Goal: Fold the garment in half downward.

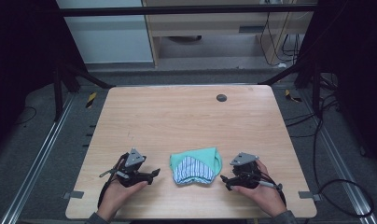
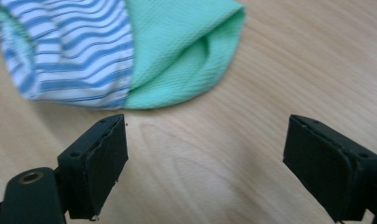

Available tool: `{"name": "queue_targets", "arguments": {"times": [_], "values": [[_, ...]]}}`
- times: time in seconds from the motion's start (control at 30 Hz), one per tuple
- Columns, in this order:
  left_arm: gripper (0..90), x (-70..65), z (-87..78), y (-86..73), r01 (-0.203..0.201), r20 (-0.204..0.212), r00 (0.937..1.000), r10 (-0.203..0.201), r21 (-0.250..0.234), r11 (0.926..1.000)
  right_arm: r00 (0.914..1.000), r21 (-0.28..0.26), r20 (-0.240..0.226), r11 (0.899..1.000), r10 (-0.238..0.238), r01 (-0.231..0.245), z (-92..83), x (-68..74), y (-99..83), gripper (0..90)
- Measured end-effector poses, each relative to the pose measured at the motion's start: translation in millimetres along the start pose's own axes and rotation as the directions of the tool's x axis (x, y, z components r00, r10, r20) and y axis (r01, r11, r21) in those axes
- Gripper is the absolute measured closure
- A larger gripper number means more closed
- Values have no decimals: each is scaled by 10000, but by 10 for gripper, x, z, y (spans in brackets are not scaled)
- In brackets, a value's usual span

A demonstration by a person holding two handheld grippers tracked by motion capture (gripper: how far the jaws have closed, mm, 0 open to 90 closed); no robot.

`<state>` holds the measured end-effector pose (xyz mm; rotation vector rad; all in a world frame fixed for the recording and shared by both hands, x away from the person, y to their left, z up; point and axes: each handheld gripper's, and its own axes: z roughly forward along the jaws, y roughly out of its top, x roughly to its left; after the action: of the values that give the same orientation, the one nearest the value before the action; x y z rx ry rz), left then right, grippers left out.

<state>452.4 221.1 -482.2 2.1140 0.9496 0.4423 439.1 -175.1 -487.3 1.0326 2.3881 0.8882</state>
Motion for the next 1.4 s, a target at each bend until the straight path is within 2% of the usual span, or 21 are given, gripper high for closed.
{"name": "queue_targets", "arguments": {"times": [0.13, 0.23, 0.33, 0.57, 0.6, 0.67, 0.77, 0.87, 0.93, 1.0, 1.07, 1.13, 1.23, 1.33, 1.4], "values": [[167, 97, 13, -21, 293, -219, 9993, -291, 87, 9995, 9985, 38, 200, 9987, 509, -509, 26, -94, -20, 91], [150, 170, 40, -1, 525, -433, 9977, -523, 43, 9986, 9959, 25, 287, 9963, 858, -859, 50, -167, -26, 82], [134, 229, 83, 28, 660, -480, 9966, -664, -89, 9978, 9929, -149, 446, 9938, 1103, -1097, 92, -237, -1, 81], [101, 392, 248, 67, 879, -622, 9942, -874, 53, 9961, 9804, -495, 832, 9833, 1787, -1750, 186, -408, 100, 82], [101, 406, 268, 79, 875, -560, 9946, -869, 74, 9961, 9798, -506, 909, 9834, 1783, -1743, 204, -441, 110, 84], [99, 440, 287, 124, 836, -725, 9939, -833, 2, 9965, 9774, -470, 990, 9820, 1866, -1827, 240, -502, 131, 88], [99, 520, 336, 205, 1052, -655, 9923, -1055, -83, 9944, 9727, -433, 1157, 9793, 2013, -1975, 291, -597, 148, 89], [94, 592, 382, 246, 1072, -1000, 9891, -1077, -105, 9942, 9629, -482, 1293, 9714, 2369, -2325, 331, -682, 155, 89], [97, 637, 405, 238, 1214, -1115, 9860, -1241, -313, 9921, 9528, -625, 1424, 9631, 2683, -2618, 349, -729, 163, 95], [95, 666, 429, 218, 1136, -1239, 9857, -1140, -105, 9935, 9480, -651, 1592, 9611, 2755, -2683, 364, -759, 164, 96], [93, 686, 454, 197, 1075, -1429, 9842, -1042, 156, 9941, 9386, -795, 1835, 9561, 2923, -2822, 387, -806, 162, 101], [91, 693, 465, 188, 1051, -1489, 9837, -1003, 244, 9942, 9290, -888, 1900, 9479, 3175, -3058, 401, -830, 156, 99], [88, 697, 483, 181, 1099, -1550, 9824, -1040, 299, 9935, 9227, -853, 2077, 9457, 3247, -3136, 428, -853, 134, 98], [88, 703, 506, 169, 1071, -1535, 9833, -981, 517, 9929, 9090, -780, 2280, 9371, 3490, -3402, 468, -875, 109, 100], [88, 705, 525, 162, 1131, -1571, 9821, -1036, 527, 9922, 9042, -763, 2448, 9367, 3499, -3418, 487, -887, 93, 108]]}}
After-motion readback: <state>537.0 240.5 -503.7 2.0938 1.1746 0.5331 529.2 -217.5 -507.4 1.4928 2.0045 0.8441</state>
